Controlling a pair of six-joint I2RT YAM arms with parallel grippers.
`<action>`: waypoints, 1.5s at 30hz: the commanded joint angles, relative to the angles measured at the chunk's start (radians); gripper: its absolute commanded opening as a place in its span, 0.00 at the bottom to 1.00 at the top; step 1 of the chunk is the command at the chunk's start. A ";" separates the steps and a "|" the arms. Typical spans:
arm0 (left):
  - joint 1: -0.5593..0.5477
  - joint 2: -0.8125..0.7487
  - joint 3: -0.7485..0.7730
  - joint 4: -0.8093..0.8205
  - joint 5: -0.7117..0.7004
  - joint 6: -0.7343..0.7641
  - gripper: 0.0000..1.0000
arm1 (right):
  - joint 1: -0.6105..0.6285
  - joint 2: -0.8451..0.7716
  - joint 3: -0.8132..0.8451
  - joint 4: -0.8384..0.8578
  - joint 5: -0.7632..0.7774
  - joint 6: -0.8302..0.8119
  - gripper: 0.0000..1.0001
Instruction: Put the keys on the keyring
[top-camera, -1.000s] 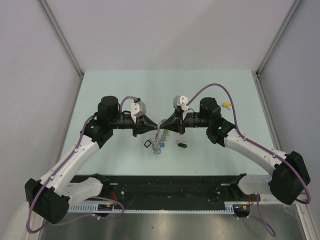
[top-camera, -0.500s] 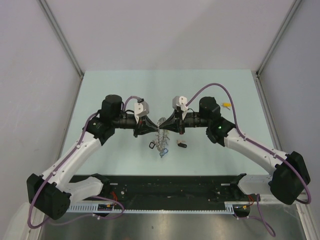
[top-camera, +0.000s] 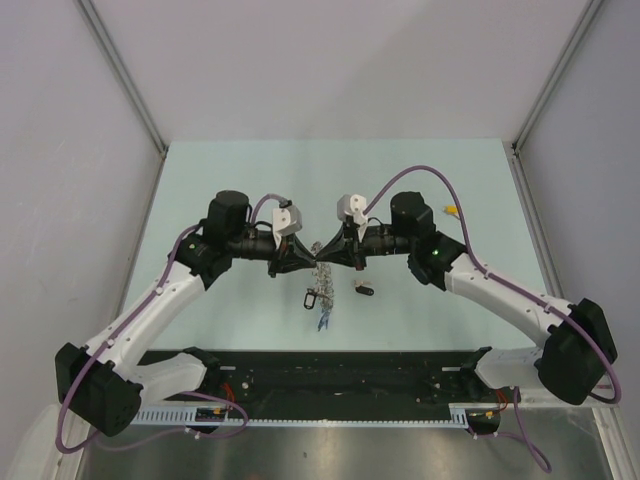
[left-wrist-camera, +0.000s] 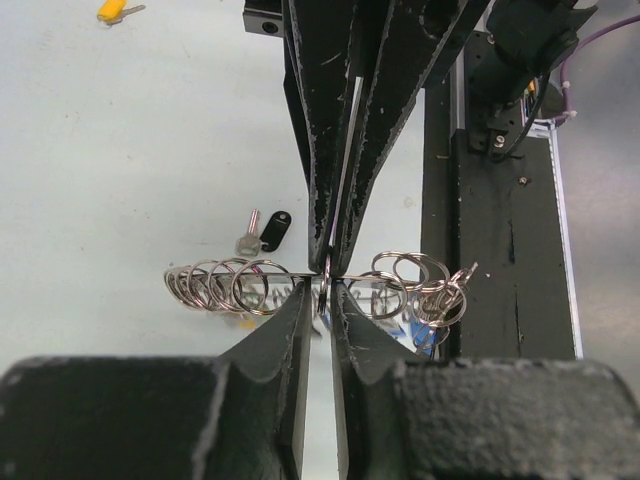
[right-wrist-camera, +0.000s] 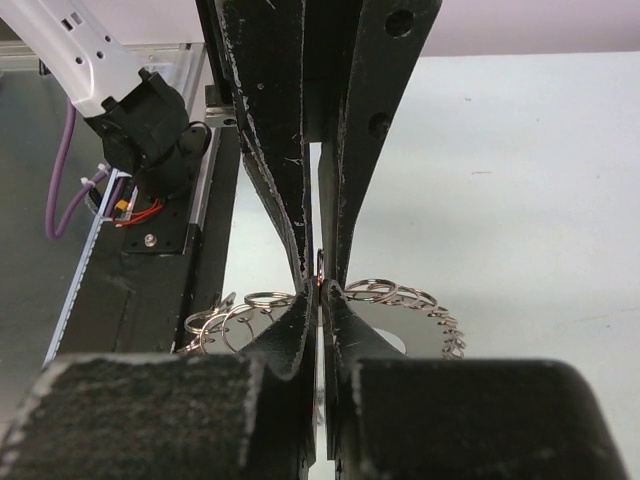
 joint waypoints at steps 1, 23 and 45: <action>-0.018 -0.003 0.046 0.011 0.023 0.033 0.16 | 0.027 0.009 0.073 0.012 0.000 -0.041 0.00; -0.020 -0.143 -0.157 0.172 -0.031 -0.005 0.00 | -0.022 -0.115 0.059 -0.080 0.319 0.124 0.80; -0.013 -0.308 -0.297 0.261 -0.311 -0.203 0.00 | 0.112 -0.079 -0.393 0.032 1.084 0.468 0.68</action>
